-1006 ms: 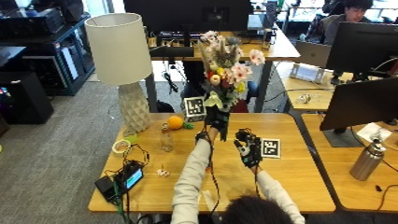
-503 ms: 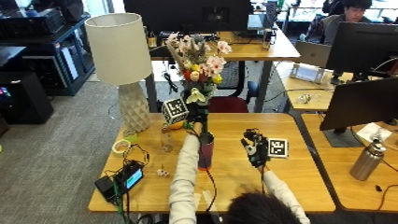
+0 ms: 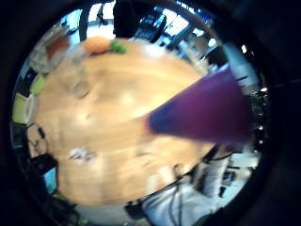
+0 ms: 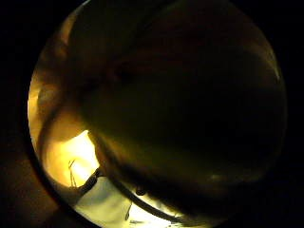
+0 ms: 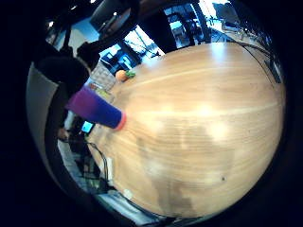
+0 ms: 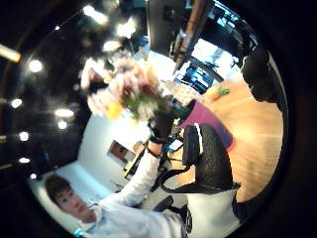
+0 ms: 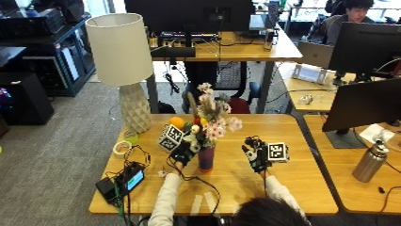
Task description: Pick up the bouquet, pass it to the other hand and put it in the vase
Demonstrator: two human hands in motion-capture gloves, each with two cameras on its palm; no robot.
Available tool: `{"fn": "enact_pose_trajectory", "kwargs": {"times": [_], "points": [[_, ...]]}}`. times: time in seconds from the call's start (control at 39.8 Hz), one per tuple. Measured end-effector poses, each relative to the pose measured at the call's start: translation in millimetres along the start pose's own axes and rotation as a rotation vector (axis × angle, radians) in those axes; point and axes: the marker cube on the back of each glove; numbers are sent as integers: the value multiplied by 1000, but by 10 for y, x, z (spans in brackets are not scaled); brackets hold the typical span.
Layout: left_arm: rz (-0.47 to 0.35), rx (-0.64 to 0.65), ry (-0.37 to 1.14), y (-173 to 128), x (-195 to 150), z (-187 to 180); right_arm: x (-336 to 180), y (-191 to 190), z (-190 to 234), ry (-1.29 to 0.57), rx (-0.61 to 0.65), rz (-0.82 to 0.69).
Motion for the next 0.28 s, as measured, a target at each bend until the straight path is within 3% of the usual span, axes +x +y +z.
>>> {"fn": "enact_pose_trajectory", "kwargs": {"times": [0.08, 0.15, 0.28], "points": [[-162, -108, -148, 338, -382, 55, -327, 68, -61, -57, -15, -39], [-357, -145, -182, 566, -566, 20, -466, 126, -133, -16, -14, -22], [-374, -159, -206, 648, -651, -22, -365, 159, -158, 17, -5, 30]]}}
